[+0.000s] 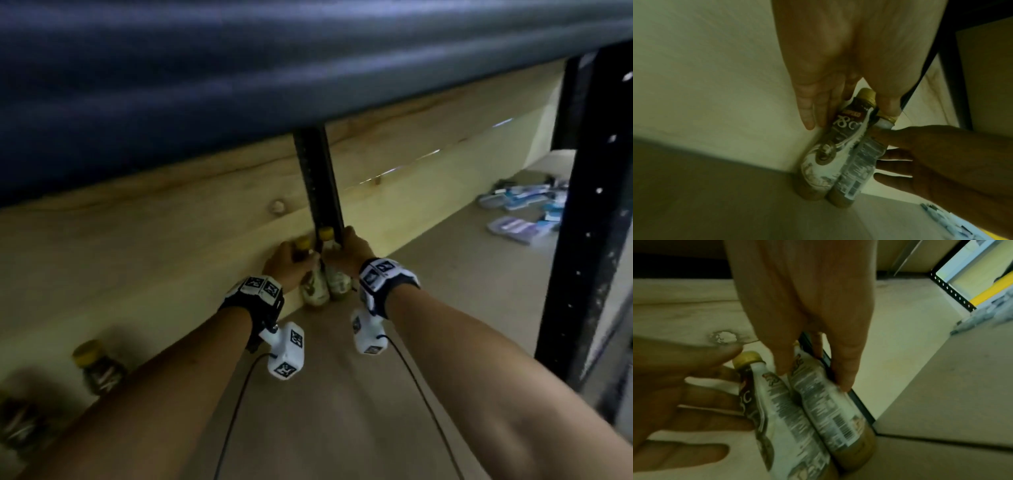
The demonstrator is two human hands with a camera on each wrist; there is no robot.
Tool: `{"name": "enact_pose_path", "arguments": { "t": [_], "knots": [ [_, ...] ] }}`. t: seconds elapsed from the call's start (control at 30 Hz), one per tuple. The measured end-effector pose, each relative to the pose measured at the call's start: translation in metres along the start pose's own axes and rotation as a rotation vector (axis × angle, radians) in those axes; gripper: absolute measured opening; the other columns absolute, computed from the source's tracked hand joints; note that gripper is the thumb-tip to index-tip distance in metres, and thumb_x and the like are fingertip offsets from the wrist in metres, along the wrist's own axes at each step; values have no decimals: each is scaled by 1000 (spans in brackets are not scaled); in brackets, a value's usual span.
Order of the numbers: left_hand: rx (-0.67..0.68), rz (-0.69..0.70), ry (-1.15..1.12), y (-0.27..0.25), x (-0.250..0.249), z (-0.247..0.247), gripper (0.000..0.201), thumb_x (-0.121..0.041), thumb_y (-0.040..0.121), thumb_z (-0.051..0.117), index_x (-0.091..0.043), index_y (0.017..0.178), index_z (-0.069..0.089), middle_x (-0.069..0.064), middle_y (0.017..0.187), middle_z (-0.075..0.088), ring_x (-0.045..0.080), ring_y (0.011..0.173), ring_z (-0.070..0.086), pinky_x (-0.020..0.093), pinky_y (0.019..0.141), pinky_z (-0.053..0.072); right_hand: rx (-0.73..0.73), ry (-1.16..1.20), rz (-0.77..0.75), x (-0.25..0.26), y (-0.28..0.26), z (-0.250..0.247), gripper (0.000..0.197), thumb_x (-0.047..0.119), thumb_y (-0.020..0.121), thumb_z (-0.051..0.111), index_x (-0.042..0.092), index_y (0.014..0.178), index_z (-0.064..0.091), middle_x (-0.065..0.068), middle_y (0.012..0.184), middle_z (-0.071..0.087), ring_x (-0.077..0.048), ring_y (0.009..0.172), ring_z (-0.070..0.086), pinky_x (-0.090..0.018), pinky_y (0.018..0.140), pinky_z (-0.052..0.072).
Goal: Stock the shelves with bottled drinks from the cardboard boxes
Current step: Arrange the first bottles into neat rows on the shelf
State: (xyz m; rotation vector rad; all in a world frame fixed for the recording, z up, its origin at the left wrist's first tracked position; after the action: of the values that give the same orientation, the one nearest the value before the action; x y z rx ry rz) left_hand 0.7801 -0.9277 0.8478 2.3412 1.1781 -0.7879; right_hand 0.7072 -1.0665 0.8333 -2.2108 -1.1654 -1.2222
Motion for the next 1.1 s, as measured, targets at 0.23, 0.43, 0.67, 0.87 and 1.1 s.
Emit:
{"name": "enact_pose_path", "arguments": {
  "t": [0.23,0.43,0.67,0.87,1.1],
  "knots": [
    [-169,-6,-107,10,27,3,29,-33,90,59,-16,113,59,15,112,64,35,99,63,52,83,55,-99,-103,-28,-1,6,15,48,32,92,57,10,132,43,-18,104,60,-37,83,57,-37,66,45],
    [-102,-11,-105,-43,39,-25,32,-24,94,57,-2,118,57,19,112,64,35,100,64,48,81,57,123,-146,-159,18,-37,20,38,34,96,51,11,126,53,-14,109,61,-38,103,61,-40,80,51],
    [-86,-60,-56,-159,62,-69,27,-36,89,57,-10,91,50,13,98,60,31,95,60,39,81,48,366,-178,-334,45,-120,54,46,27,94,58,17,137,44,-11,125,60,-32,111,59,-30,81,44],
    [-274,-207,-188,-263,121,-115,40,-50,73,61,-20,98,55,9,108,65,29,103,62,51,88,53,558,-85,-532,79,-181,117,41,28,92,64,20,130,51,-4,122,65,-24,112,62,-41,98,48],
    [-532,-379,116,-320,161,-168,30,-31,89,62,-8,105,50,13,105,61,32,100,58,30,75,40,781,7,-622,131,-223,194,43,31,90,62,23,131,50,-2,128,61,-23,118,58,-51,103,46]
  ]
}}
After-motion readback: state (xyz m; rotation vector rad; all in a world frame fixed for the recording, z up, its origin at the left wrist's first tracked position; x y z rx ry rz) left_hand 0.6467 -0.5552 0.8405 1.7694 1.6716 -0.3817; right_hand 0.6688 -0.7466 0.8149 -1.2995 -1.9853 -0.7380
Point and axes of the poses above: each hand's wrist, its own y-axis towards the middle knuckle, its own z-axis out of the palm, x = y × z, the point moved 1 cm from there along y, towards the middle knuckle
